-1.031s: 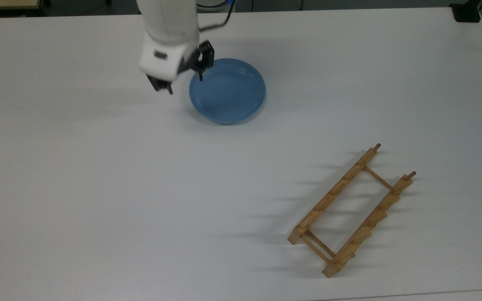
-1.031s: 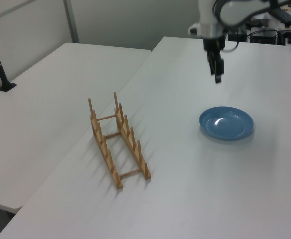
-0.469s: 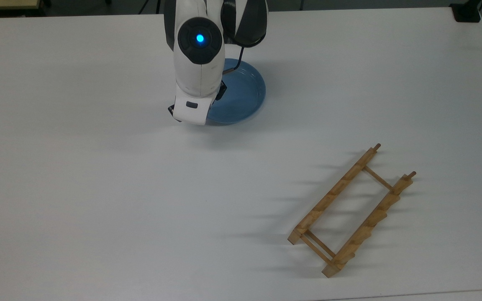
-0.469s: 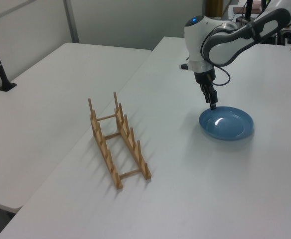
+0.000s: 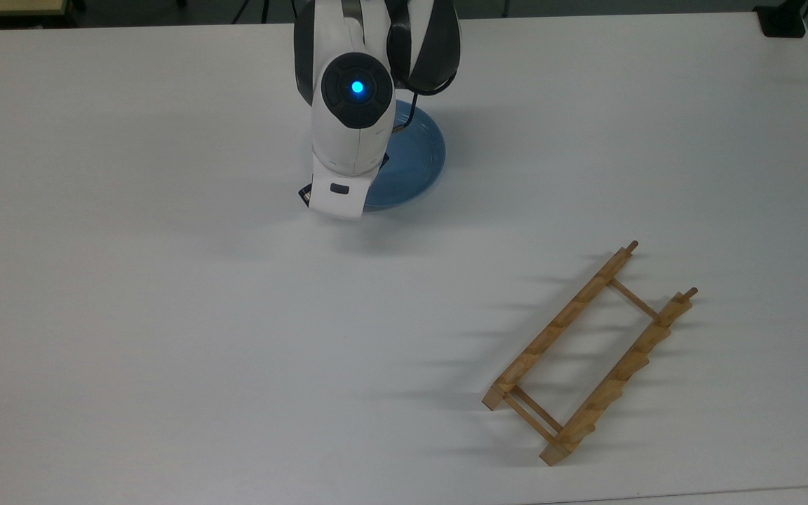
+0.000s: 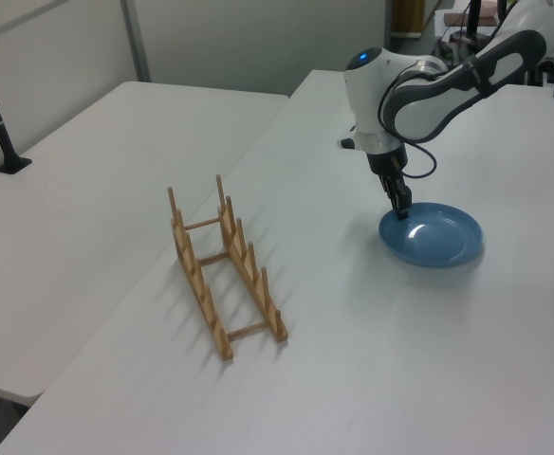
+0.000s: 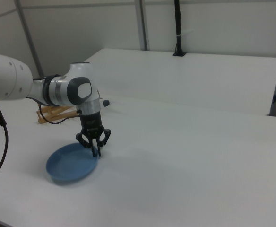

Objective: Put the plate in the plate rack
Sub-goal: 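Close the gripper on the plate rim, then lift the plate and carry it upright over the wooden rack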

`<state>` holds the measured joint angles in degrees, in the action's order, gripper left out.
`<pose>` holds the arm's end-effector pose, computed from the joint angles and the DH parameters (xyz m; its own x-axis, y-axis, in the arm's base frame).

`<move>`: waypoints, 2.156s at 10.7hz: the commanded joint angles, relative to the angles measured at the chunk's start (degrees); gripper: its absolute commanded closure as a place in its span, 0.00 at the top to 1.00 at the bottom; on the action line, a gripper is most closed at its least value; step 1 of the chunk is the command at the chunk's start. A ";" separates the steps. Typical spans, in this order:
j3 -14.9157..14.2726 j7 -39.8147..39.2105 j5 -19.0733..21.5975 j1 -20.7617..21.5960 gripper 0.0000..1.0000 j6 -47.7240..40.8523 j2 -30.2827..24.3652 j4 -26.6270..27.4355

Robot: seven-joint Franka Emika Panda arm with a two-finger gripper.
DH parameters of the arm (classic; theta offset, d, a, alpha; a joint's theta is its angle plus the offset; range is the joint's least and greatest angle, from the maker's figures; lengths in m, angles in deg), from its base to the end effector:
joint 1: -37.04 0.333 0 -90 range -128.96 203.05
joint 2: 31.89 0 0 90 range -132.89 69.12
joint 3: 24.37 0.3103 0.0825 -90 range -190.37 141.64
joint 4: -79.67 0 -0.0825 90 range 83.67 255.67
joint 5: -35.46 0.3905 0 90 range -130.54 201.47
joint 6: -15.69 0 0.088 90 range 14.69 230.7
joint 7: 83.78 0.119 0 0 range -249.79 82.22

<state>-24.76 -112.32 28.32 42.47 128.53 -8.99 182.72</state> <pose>0.6188 0.0454 0.2889 0.7704 0.5862 -0.2508 0.6015 -0.7986 -0.0189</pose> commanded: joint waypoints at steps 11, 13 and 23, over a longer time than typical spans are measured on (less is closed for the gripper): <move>-1.10 24.10 7.49 -0.33 0.00 -6.16 -3.74 -25.06; -0.66 31.84 6.79 1.16 0.00 2.60 -3.74 -25.97; -0.57 83.79 -49.17 14.18 0.00 26.47 5.31 -28.43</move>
<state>-24.67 -36.31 -14.15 55.71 154.31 -4.71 156.54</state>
